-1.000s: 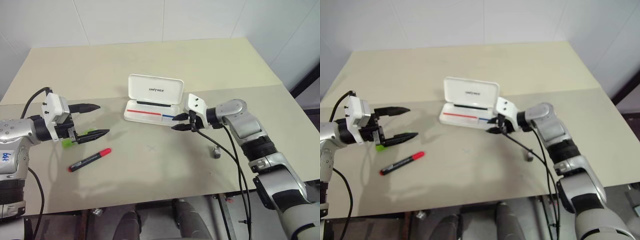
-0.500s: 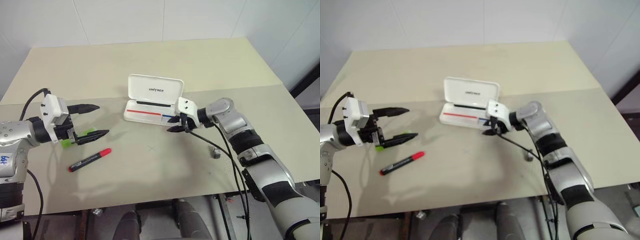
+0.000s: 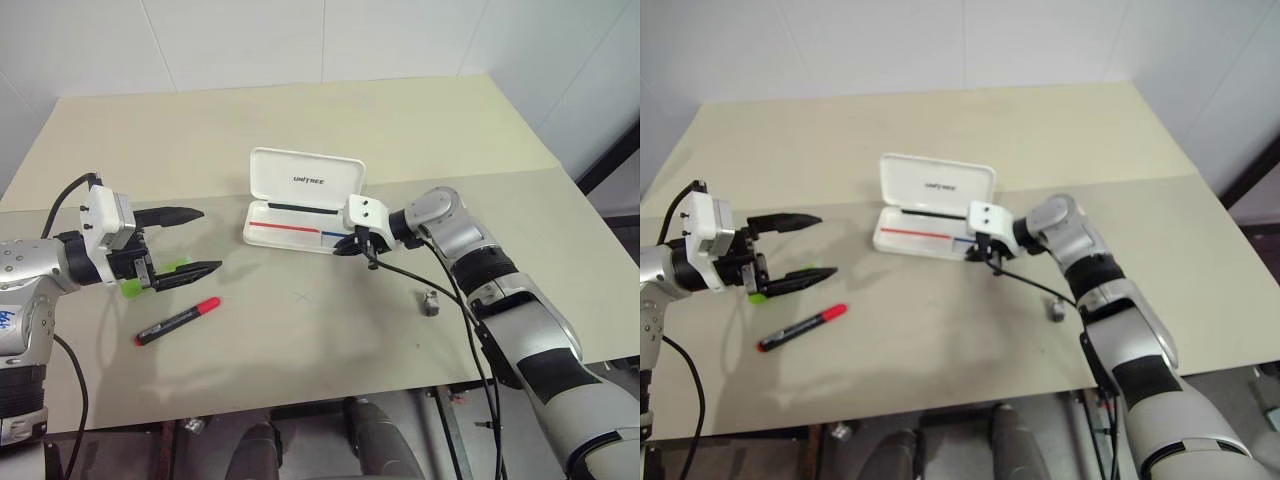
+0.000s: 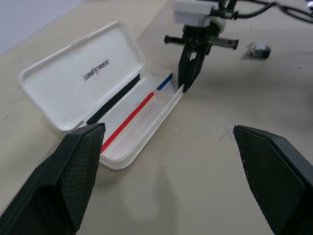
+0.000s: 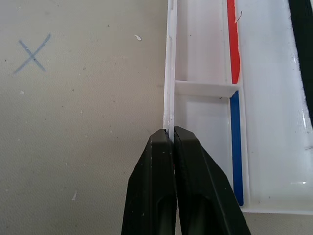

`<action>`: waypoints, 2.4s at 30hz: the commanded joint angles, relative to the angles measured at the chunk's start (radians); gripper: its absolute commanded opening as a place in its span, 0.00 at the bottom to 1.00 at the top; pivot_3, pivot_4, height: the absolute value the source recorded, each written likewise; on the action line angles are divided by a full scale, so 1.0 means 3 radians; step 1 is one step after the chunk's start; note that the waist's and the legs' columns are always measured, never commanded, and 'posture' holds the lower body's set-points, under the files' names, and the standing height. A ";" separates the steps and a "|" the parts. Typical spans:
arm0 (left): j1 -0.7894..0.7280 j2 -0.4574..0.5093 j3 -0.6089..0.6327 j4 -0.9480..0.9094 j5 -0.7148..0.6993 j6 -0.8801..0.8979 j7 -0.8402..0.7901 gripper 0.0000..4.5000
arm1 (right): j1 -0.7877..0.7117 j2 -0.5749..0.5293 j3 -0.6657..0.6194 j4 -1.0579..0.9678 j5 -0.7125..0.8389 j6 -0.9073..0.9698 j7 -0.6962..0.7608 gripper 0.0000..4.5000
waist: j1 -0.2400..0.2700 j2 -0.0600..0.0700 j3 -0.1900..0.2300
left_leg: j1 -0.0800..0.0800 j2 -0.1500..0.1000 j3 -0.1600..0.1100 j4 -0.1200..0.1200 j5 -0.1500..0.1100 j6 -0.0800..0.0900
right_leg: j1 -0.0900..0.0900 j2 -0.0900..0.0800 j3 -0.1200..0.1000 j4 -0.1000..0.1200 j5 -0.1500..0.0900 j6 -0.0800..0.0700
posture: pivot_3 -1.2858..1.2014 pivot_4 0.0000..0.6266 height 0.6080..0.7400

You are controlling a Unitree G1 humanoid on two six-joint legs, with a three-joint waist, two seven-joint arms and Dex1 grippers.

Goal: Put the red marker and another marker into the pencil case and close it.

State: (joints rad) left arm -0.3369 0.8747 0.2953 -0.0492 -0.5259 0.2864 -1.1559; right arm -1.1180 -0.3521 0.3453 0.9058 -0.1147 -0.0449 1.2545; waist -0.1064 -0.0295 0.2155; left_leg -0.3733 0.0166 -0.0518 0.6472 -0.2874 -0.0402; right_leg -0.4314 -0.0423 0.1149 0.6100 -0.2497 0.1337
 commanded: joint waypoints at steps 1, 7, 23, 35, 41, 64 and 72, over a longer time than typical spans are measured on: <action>0.0028 0.0004 0.0049 -0.0234 -0.0191 0.0084 -0.0053 1.00 | 0.0047 -0.0142 -0.0092 -0.0159 0.0053 -0.0212 0.0125 0.01 | -0.0003 0.0000 0.0000 | 0.0000 0.0000 -0.0001 0.0000 0.0000 0.0000 | 0.0000 0.0000 0.0000 0.0000 0.0000 0.0000 | 0.52 0.24 1.00; 0.0126 -0.0023 0.0043 -0.0352 -0.0244 0.0154 -0.0037 1.00 | 0.0667 -0.0541 -0.0174 -0.1308 0.0479 -0.0017 0.0768 0.01 | -0.0001 0.0001 0.0000 | -0.0002 0.0001 -0.0003 -0.0006 -0.0001 0.0000 | 0.0001 0.0000 -0.0002 0.0003 -0.0001 0.0001 | 0.52 0.24 1.00; 0.0166 -0.0096 -0.0096 -0.0419 -0.0245 0.0165 -0.0014 1.00 | 0.1479 -0.0877 -0.0051 -0.2581 0.0584 0.0528 0.0642 0.01 | -0.0001 0.0000 0.0001 | 0.0009 -0.0001 -0.0002 0.0006 0.0000 -0.0001 | 0.0008 0.0002 0.0001 0.0006 -0.0003 -0.0002 | 0.52 0.24 1.00; 0.0165 -0.0106 -0.0130 -0.0446 -0.0246 0.0173 0.0009 1.00 | 0.1265 -0.0810 0.0067 -0.2062 0.0409 0.0131 0.0555 0.01 | -0.0010 -0.0004 -0.0002 | 0.0015 -0.0001 -0.0001 0.0014 0.0005 0.0005 | 0.0018 0.0003 0.0003 0.0004 0.0003 -0.0007 | 0.52 0.24 1.00; 0.0171 -0.0105 -0.0122 -0.0443 -0.0235 0.0160 0.0023 1.00 | 0.1303 -0.0811 0.0056 -0.2162 0.0435 0.0183 0.0546 0.24 | -0.0003 -0.0004 -0.0002 | 0.0015 -0.0002 -0.0002 0.0013 0.0012 0.0013 | 0.0017 0.0004 0.0003 0.0004 0.0003 -0.0013 | 0.52 0.24 1.00; 0.0384 -0.0002 0.0014 -0.0432 -0.0112 -0.0018 0.0005 1.00 | 0.1292 -0.0898 -0.0156 -0.2858 0.0759 0.0694 0.0471 0.38 | 0.0047 -0.0003 -0.0001 | 0.0009 -0.0001 -0.0004 -0.0001 0.0008 0.0008 | 0.0007 0.0002 0.0000 0.0001 0.0002 -0.0008 | 0.52 0.24 1.00; 0.0345 0.0019 -0.0001 -0.0390 -0.0134 -0.0004 0.0004 1.00 | 0.1346 -0.0916 -0.0183 -0.2941 0.0833 0.0781 0.0428 0.38 | 0.0073 -0.0003 -0.0001 | 0.0009 -0.0001 -0.0003 -0.0001 0.0008 0.0008 | 0.0007 0.0002 -0.0001 0.0000 0.0001 -0.0009 | 0.52 0.24 1.00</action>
State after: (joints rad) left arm -0.2230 0.8668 0.2684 -0.1554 -0.5601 0.2976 -1.1519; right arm -0.7184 -0.6166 0.3247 0.0604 0.1137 0.1935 1.3902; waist -0.0844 -0.0305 0.2152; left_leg -0.3707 0.0164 -0.0528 0.6469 -0.2850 -0.0379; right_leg -0.4292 -0.0415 0.1146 0.6101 -0.2493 0.1312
